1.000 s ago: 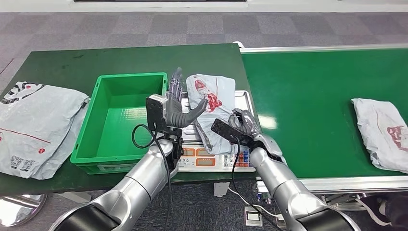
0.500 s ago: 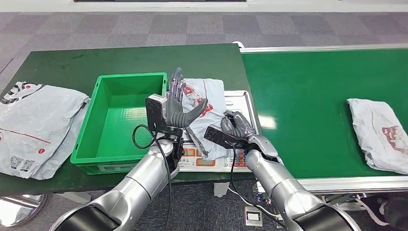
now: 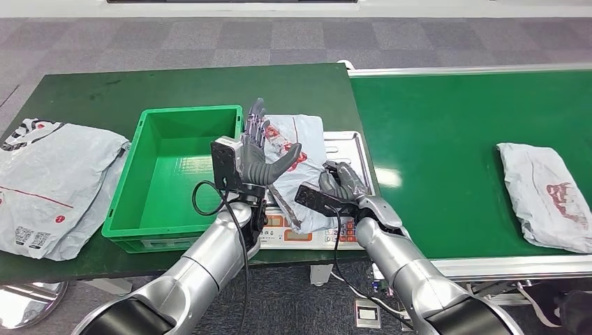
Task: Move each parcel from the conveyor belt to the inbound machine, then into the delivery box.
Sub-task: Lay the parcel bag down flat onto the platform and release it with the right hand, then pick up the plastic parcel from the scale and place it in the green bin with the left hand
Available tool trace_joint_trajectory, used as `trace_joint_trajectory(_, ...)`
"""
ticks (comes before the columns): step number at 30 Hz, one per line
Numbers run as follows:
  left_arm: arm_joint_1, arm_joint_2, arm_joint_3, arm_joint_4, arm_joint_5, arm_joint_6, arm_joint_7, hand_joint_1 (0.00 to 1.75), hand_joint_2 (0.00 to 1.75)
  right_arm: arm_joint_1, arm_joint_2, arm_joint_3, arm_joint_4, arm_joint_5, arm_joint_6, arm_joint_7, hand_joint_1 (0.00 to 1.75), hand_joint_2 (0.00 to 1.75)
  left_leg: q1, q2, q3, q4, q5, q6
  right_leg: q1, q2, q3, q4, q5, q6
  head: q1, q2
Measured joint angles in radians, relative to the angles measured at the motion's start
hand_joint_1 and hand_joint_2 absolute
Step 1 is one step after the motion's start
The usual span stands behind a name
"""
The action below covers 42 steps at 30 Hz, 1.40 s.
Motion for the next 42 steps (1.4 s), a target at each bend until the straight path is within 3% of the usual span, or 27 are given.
trace_joint_trajectory(3,-0.001,0.000,-0.002,0.001,-0.015,0.015,0.003,0.00,1.75,0.001,0.000,0.001,-0.001,-0.009,-0.016,-0.014,0.00,1.75,0.000,0.000,0.000,0.000,0.000,0.000,0.000,0.000,0.000,0.000,0.000,0.000,0.000,0.000)
trace_joint_trajectory(5,-0.013,0.000,-0.025,0.016,-0.094,0.071,0.037,0.00,1.75,0.017,-0.002,-0.004,-0.020,-0.053,-0.110,-0.071,0.00,1.75,0.000,0.000,0.000,0.000,0.000,0.000,0.000,0.000,-0.001,0.000,0.000,0.000,0.000,0.000)
trace_joint_trajectory(7,-0.042,0.001,-0.082,0.043,-0.221,0.121,0.128,0.00,1.75,0.046,-0.010,-0.019,-0.073,-0.129,-0.258,-0.117,0.00,0.87,0.000,-0.001,0.000,0.001,0.000,0.000,0.000,-0.001,-0.001,0.000,0.000,0.000,0.000,0.000)
trace_joint_trajectory(9,-0.077,0.002,-0.154,0.064,-0.328,0.124,0.252,0.00,1.75,0.069,-0.028,-0.036,-0.142,-0.204,-0.318,-0.106,0.00,0.00,0.000,-0.002,0.000,0.001,0.000,0.000,0.000,-0.002,0.000,0.000,0.000,0.000,0.000,0.000)
trace_joint_trajectory(12,-0.127,0.007,-0.254,0.093,-0.437,0.114,0.408,0.00,1.75,0.065,-0.056,-0.077,-0.191,-0.340,-0.189,-0.087,0.00,0.00,-0.001,0.000,-0.001,0.001,0.000,0.000,-0.001,0.000,-0.001,0.000,0.001,0.001,0.000,0.000)
trace_joint_trajectory(14,-0.154,0.011,-0.301,0.115,-0.476,0.105,0.449,0.00,1.75,0.014,-0.064,-0.113,-0.161,-0.411,-0.090,-0.110,0.00,0.00,-0.002,0.004,-0.002,0.001,0.000,0.000,-0.002,0.003,-0.003,0.000,0.003,0.001,0.000,0.000)
trace_joint_trajectory(16,-0.179,0.014,-0.327,0.131,-0.492,0.093,0.454,0.00,1.75,-0.045,-0.065,-0.138,-0.121,-0.427,-0.060,-0.132,0.00,0.00,-0.002,0.007,-0.002,0.001,0.000,0.001,-0.002,0.006,-0.004,0.000,0.004,0.001,0.000,0.000)
trace_joint_trajectory(28,-0.220,0.019,-0.358,0.172,-0.510,0.072,0.453,0.00,1.75,-0.122,-0.066,-0.157,-0.040,-0.418,-0.112,-0.139,0.00,0.00,-0.001,0.005,-0.001,0.001,0.001,0.001,-0.001,0.005,-0.003,0.001,0.003,0.000,0.000,0.000)
trace_joint_trajectory(32,-0.230,0.019,-0.417,0.187,-0.649,-0.021,0.548,0.00,1.75,-0.123,-0.067,-0.168,-0.039,-0.408,-0.186,-0.141,0.00,0.00,-0.001,0.005,-0.001,0.001,0.001,0.001,-0.001,0.005,-0.003,0.000,0.003,0.000,0.000,0.000)
trace_joint_trajectory(36,-0.225,0.020,-0.522,0.205,-0.817,-0.161,0.684,0.00,1.75,-0.117,-0.083,-0.196,-0.066,-0.424,-0.164,-0.132,0.00,0.00,-0.002,0.005,-0.001,0.001,0.001,0.001,-0.002,0.005,-0.003,0.000,0.004,0.000,0.000,0.000)
trace_joint_trajectory(40,-0.219,0.020,-0.593,0.218,-0.858,-0.192,0.718,0.00,1.75,-0.115,-0.099,-0.216,-0.094,-0.433,-0.143,-0.127,0.00,1.75,-0.002,0.005,-0.001,0.001,0.001,0.001,-0.002,0.005,-0.003,0.000,0.004,0.000,0.000,0.000)
trace_joint_trajectory(42,-0.218,0.021,-0.618,0.223,-0.882,-0.206,0.738,0.00,1.75,-0.112,-0.104,-0.224,-0.106,-0.441,-0.132,-0.130,0.00,1.75,-0.002,0.005,-0.001,0.001,0.001,0.001,-0.002,0.005,-0.003,0.000,0.004,0.000,0.000,0.000)
